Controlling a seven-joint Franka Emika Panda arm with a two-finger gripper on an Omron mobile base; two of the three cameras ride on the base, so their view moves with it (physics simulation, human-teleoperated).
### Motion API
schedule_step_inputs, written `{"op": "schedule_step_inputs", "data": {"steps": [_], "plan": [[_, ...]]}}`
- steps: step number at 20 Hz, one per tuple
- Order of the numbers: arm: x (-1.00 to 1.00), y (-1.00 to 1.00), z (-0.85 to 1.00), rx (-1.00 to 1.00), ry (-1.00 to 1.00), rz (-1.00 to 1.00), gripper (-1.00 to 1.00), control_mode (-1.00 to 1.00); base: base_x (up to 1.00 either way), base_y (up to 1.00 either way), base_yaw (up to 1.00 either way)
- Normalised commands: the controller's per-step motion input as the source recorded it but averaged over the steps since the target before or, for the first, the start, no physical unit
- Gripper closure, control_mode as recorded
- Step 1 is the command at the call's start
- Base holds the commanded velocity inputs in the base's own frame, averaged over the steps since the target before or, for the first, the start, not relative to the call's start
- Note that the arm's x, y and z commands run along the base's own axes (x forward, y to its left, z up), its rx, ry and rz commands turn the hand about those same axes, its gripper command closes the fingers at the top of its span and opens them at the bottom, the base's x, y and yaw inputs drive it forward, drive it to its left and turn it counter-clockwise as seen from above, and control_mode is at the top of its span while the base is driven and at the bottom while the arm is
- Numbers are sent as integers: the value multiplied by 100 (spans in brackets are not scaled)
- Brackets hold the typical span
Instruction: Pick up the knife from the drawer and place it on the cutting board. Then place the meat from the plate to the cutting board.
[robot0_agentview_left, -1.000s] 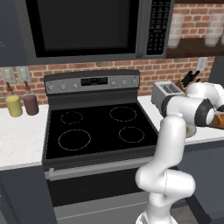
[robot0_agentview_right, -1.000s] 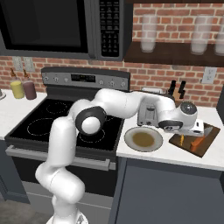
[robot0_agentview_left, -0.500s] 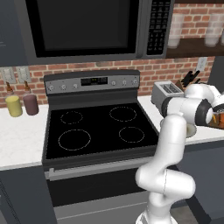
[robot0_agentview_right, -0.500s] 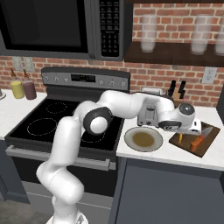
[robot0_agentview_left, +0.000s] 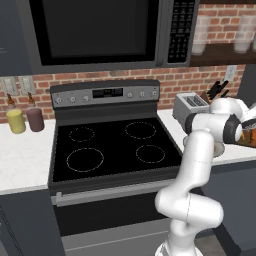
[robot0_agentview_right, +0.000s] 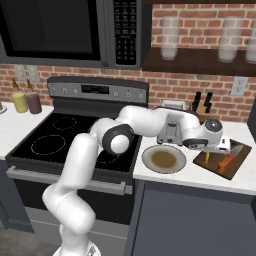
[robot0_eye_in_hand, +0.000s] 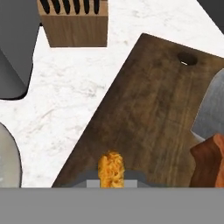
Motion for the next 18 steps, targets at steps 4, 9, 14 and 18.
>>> {"op": "schedule_step_inputs", "data": {"steps": [4, 9, 14, 18], "plan": [[14, -27, 0, 0, 0, -4, 100, -100, 0, 0, 0], [13, -30, 0, 0, 0, -5, 100, -100, 0, 0, 0], [11, -23, 0, 0, 0, -4, 100, -100, 0, 0, 0], [0, -2, 0, 0, 0, -1, -100, -100, 0, 0, 0]]}}
